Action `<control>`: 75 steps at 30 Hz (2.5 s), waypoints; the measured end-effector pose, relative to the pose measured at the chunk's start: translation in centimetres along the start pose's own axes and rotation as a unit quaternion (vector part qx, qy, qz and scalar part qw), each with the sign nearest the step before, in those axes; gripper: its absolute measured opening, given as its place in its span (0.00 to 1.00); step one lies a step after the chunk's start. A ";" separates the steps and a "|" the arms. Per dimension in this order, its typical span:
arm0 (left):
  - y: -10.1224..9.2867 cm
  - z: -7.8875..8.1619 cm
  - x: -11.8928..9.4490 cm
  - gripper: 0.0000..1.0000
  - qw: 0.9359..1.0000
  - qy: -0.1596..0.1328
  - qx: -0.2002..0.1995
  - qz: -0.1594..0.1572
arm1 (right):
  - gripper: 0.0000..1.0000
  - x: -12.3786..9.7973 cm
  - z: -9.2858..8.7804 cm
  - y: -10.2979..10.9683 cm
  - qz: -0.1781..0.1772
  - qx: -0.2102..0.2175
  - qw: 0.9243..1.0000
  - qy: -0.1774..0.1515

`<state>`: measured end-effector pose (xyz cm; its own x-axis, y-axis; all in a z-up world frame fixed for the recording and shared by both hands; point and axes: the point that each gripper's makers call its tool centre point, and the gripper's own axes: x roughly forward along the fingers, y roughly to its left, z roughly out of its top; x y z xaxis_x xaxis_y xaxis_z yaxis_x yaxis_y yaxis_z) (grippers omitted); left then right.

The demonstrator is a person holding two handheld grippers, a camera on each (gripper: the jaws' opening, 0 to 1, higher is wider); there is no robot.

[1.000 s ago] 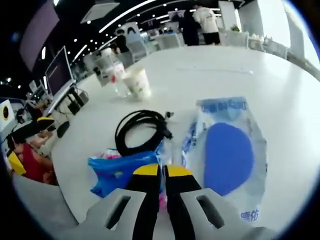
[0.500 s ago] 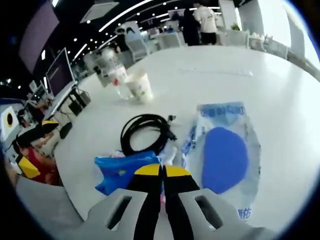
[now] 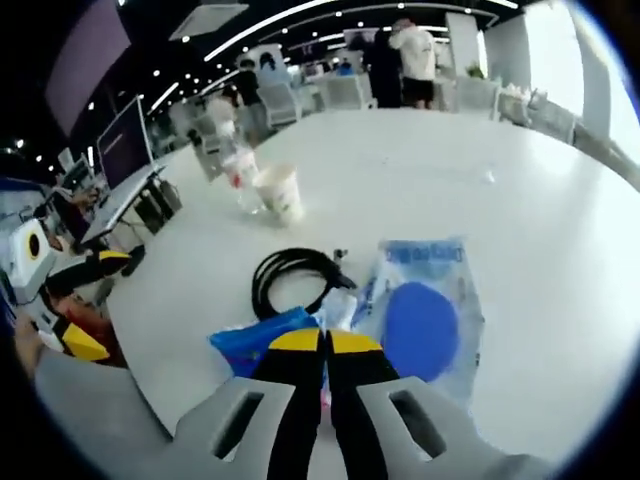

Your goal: Arrange the tabletop items into an orderly group along one side of the table until the central work area is clear of visible clutter.

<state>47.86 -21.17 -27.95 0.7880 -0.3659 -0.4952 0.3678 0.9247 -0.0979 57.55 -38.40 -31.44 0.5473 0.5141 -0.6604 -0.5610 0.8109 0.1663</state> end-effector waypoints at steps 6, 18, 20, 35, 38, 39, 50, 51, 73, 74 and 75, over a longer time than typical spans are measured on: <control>0.2 -0.2 0.0 0.85 1.000 0.005 0.001 0.002 | 0.01 -0.9 0.3 -0.4 -0.005 -0.003 1.000 -0.003; -0.1 -0.1 0.1 0.86 1.000 0.001 0.007 -0.002 | 0.01 -1.5 0.3 -0.6 0.000 -0.003 1.000 -0.006; -0.2 -0.2 0.1 0.85 1.000 0.003 -0.003 -0.007 | 0.01 -1.6 0.3 -0.7 0.002 0.002 1.000 -0.007; 0.1 -0.5 0.2 0.90 0.999 0.015 0.032 0.009 | 0.01 -3.3 2.3 -1.2 0.023 0.027 0.998 -0.049; 0.2 -0.2 0.2 0.92 1.000 0.007 0.027 0.010 | 0.01 -3.8 2.8 -1.2 0.033 0.042 0.997 -0.059; 0.1 0.0 0.3 0.92 1.000 -0.001 0.013 0.003 | 0.01 -4.0 3.0 -1.2 0.034 0.045 0.996 -0.062; 0.3 0.7 0.1 0.99 1.000 -0.025 0.002 0.003 | 0.01 -6.2 4.6 -2.3 0.033 0.053 0.995 -0.081; 0.2 0.8 0.1 0.99 1.000 -0.028 0.000 0.002 | 0.01 -6.4 4.7 -2.4 0.031 0.055 0.995 -0.082; 0.8 1.0 0.5 0.99 0.999 -0.036 0.006 0.016 | 0.01 -9.0 5.4 -7.2 -0.013 0.055 0.993 -0.102; 0.8 0.9 0.5 0.99 0.999 -0.036 0.006 0.017 | 0.01 -9.1 5.5 -7.6 -0.016 0.055 0.993 -0.105; 0.8 0.8 0.5 0.99 0.999 -0.033 0.008 0.019 | 0.01 -9.1 5.6 -7.8 -0.017 0.055 0.993 -0.107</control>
<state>48.99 -20.67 -27.55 0.8321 -0.3377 -0.4399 0.3451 0.9362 -0.0660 60.44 -47.88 -22.60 0.6902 0.5242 -0.4988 -0.4759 0.8481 0.2328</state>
